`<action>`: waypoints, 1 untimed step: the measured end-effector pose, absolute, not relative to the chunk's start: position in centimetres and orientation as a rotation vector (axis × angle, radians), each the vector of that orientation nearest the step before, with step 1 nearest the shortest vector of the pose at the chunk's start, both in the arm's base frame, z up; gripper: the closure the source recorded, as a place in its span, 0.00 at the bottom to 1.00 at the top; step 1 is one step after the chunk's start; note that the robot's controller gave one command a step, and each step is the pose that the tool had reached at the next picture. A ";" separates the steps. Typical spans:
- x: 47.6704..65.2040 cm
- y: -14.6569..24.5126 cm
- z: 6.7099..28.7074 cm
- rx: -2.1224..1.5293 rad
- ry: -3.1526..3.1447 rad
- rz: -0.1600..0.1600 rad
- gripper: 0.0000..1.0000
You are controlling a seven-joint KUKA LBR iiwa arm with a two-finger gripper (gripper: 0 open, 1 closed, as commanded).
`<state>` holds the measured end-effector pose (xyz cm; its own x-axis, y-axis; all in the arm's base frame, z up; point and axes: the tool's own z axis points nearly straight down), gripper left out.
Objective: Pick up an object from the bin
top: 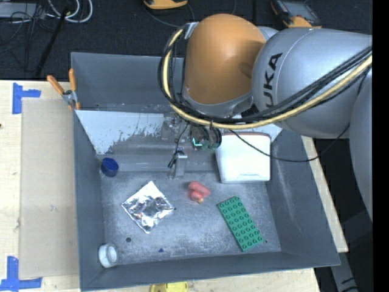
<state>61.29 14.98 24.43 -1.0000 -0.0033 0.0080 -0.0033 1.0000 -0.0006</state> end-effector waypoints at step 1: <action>56.7 17.5 6.7 0.688 -3.058 -0.001 0.00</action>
Offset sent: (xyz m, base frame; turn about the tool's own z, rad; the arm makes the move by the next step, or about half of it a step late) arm -0.0438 0.0255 -0.1743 -0.4408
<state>56.73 17.49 6.65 -0.9036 -0.4283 0.0069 -0.4283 0.9036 0.0020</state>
